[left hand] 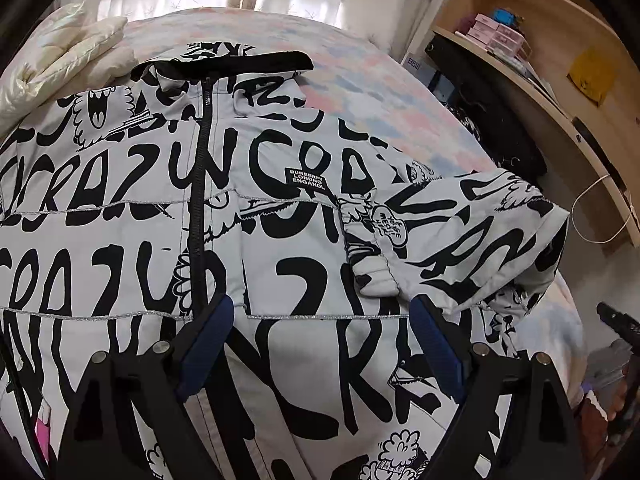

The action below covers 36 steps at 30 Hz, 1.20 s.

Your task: Fold large clothes

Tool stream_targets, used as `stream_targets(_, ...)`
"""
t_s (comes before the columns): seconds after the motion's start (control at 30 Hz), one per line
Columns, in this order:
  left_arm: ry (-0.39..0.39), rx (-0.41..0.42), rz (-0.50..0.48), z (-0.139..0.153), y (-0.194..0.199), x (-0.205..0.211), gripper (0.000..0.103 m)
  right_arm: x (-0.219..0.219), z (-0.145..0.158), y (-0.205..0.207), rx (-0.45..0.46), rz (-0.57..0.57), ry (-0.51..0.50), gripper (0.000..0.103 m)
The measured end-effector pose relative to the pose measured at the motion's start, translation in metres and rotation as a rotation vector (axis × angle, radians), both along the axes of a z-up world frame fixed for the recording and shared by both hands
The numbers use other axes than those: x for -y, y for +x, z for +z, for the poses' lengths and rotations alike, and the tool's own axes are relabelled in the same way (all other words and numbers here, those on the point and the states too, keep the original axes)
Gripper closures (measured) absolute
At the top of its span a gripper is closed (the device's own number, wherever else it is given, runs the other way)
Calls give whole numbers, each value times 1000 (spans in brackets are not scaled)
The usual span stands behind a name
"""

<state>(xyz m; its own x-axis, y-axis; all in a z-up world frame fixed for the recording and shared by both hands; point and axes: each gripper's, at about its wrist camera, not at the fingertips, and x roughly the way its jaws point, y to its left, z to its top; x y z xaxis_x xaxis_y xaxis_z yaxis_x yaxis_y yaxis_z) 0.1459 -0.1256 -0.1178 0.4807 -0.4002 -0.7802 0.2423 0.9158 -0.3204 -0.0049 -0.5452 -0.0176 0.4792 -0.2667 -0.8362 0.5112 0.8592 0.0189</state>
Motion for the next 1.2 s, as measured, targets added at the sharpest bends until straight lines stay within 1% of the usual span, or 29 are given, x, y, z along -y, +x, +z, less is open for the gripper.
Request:
stream_targets(0.03,0,-4,1,-1,0,0,15,18,-7,-8,-20,-41,21,45)
stream_targets(0.13,-6,-12,3,-1,-1,2,15,49,-32,-23,-61,-108,66,45)
stream_targets(0.17,-5,-13,0,-1,-1,3,15,55,-41,-26,-79,-123,81,45)
stream_targets(0.23,4,-8,-7,0,-3,5,15,63,-57,-29,-77,-121,151,45)
stream_targets(0.27,10,-5,-12,1,-4,6,15,65,-62,-30,-72,-120,168,48)
stream_targets(0.3,15,-1,-17,2,-6,8,15,65,-64,-29,-64,-110,181,56)
stream_targets(0.33,19,3,-20,3,-7,8,15,64,-65,-27,-59,-97,187,82)
stream_targets(0.37,21,5,-22,4,-8,8,15,62,-64,-26,-75,-98,153,90)
stream_targets(0.4,22,7,-23,5,-9,9,15,59,-60,-25,-123,-123,45,90)
stream_targets(0.43,21,9,-23,6,-9,9,15,57,-54,-26,-146,-147,-37,90)
stream_targets(0.47,18,10,-22,7,-9,8,15,60,-46,-30,-164,-191,-149,91)
stream_targets(0.5,13,9,-19,7,-10,8,15,65,-42,-35,-158,-217,-182,91)
stream_targets(0.53,9,7,-19,7,-9,8,15,74,-40,-40,-137,-239,-161,90)
stream_targets(0.57,6,4,-21,7,-9,8,15,80,-44,-43,-139,-249,-126,90)
stream_targets(0.6,8,1,-24,6,-9,9,15,80,-49,-41,-161,-245,-133,90)
stream_targets(0.67,15,3,-31,6,-11,11,15,73,-59,-30,-229,-239,-189,87)
stream_targets(0.7,18,4,-34,5,-12,12,15,71,-58,-27,-236,-252,-209,86)
stream_targets(0.77,24,6,-41,5,-12,12,15,63,-45,-25,-189,-285,-228,74)
stream_targets(0.8,24,6,-39,5,-11,11,15,56,-35,-22,-152,-304,-257,70)
stream_targets(0.83,22,4,-36,4,-9,11,15,47,-22,-19,-107,-312,-299,58)
stream_targets(0.87,16,-7,-32,3,-7,10,15,38,-14,-16,-67,-307,-326,48)
stream_targets(0.9,-2,-25,-30,1,-3,10,15,19,-2,-12,-8,-282,-355,44)
stream_targets(0.93,-15,-38,-30,-1,0,10,15,6,7,-7,28,-250,-354,38)
stream_targets(1.0,-56,-75,-31,-8,8,12,15,-20,19,8,94,-148,-299,38)
stream_targets(1.07,-87,-104,-29,-14,14,16,15,-46,23,27,131,-17,-188,37)
stream_targets(1.1,-108,-126,-27,-19,18,17,15,-61,21,40,135,60,-128,36)
stream_targets(1.17,-140,-161,-18,-28,25,20,15,-87,13,60,125,176,-56,35)
stream_targets(1.2,-152,-179,-9,-32,30,20,15,-102,3,71,111,241,-28,35)
